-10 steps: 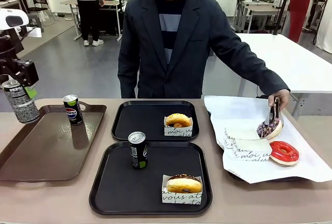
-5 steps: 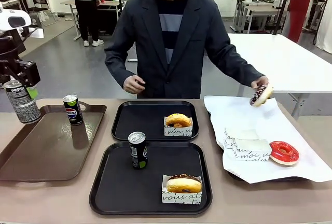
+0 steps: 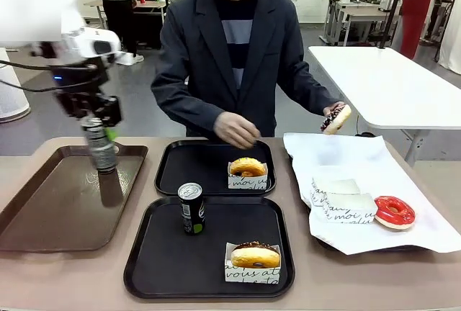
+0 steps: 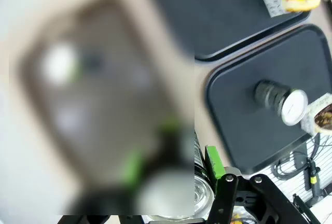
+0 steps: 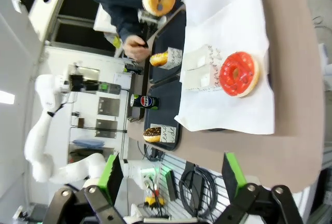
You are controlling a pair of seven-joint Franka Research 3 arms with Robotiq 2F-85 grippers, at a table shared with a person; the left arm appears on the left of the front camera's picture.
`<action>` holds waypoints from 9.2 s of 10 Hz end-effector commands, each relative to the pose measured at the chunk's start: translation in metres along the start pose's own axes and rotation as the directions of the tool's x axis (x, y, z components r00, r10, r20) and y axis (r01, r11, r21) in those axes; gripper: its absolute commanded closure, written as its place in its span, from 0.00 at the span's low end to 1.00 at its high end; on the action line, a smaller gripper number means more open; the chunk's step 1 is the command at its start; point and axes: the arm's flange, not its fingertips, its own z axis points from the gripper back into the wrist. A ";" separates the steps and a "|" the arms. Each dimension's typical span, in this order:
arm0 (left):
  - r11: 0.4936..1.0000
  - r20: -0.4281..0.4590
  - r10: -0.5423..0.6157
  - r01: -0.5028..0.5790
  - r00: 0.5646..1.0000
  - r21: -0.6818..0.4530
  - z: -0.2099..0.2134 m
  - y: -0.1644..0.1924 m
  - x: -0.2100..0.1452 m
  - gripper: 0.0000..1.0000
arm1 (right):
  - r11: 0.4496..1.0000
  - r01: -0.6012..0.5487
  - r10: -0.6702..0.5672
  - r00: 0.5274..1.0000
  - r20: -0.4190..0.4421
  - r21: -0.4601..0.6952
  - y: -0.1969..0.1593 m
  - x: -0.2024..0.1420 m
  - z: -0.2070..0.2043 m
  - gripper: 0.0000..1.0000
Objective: Set up donuts and drinks on trays.
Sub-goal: Pick up one Pepsi coke from the Handle tray and place it on the Flat Tray without a Pepsi coke.
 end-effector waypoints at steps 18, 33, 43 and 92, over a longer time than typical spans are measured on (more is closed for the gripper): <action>0.977 -0.138 -0.200 0.187 0.970 -0.102 0.029 -0.033 -0.095 0.41 | 0.999 -0.020 0.019 1.000 0.019 0.025 -0.001 0.003 0.000 0.00; 0.973 0.003 -0.227 0.226 0.974 -0.053 0.014 -0.050 -0.037 0.41 | 0.999 -0.020 0.019 1.000 0.019 0.025 -0.001 0.003 0.000 0.00; 0.965 0.100 -0.211 0.223 0.972 -0.137 -0.049 -0.039 0.016 0.41 | 0.999 -0.020 0.019 1.000 0.019 0.025 -0.001 0.003 0.000 0.00; 0.946 -0.098 -0.296 0.277 0.950 -0.166 0.001 0.001 -0.013 0.41 | 0.999 -0.020 0.019 1.000 0.019 0.025 -0.001 0.003 0.000 0.00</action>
